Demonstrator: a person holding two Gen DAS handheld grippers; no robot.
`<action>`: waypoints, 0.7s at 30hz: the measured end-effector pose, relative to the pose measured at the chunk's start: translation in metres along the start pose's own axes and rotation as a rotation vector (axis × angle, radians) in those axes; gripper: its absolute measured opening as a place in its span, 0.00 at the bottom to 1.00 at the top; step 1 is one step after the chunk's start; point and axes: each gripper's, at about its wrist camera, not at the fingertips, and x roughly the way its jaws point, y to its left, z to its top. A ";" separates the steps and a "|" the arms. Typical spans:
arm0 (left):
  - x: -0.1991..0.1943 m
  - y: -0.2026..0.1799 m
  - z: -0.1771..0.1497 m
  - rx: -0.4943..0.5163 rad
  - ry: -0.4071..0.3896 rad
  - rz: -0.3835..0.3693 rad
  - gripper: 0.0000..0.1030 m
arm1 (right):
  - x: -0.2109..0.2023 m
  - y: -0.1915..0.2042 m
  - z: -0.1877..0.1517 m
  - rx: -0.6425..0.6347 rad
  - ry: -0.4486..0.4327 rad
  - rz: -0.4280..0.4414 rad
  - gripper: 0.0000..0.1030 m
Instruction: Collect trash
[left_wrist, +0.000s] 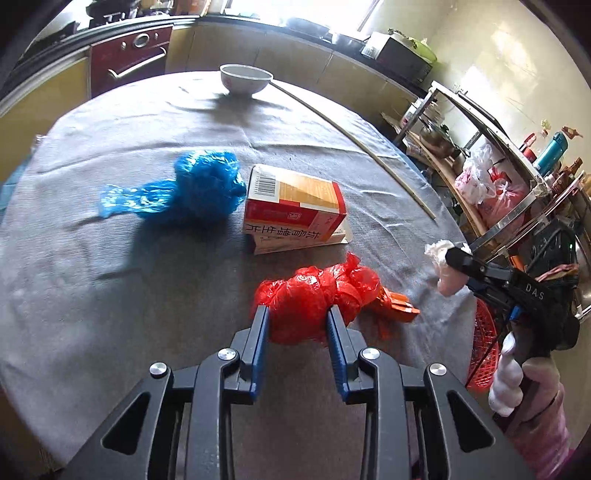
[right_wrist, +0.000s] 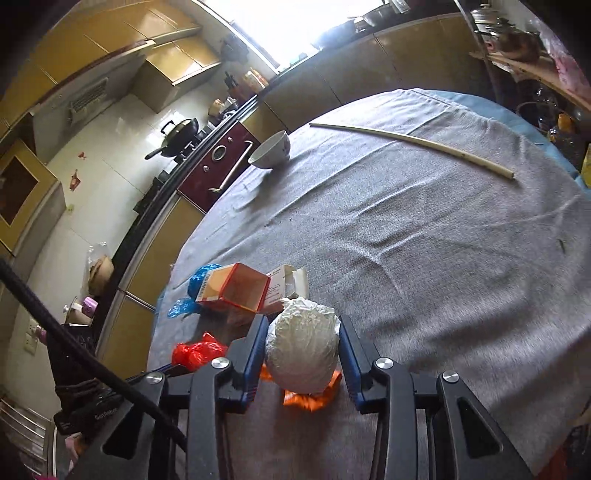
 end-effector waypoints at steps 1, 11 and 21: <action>-0.006 -0.002 -0.002 0.003 -0.009 0.003 0.31 | -0.002 0.001 -0.003 0.000 -0.004 0.004 0.39; -0.031 -0.041 -0.012 0.136 -0.082 0.077 0.31 | -0.035 0.002 -0.029 -0.042 -0.035 0.010 0.39; -0.035 -0.078 -0.014 0.220 -0.085 0.059 0.31 | -0.075 -0.028 -0.035 0.021 -0.108 -0.003 0.39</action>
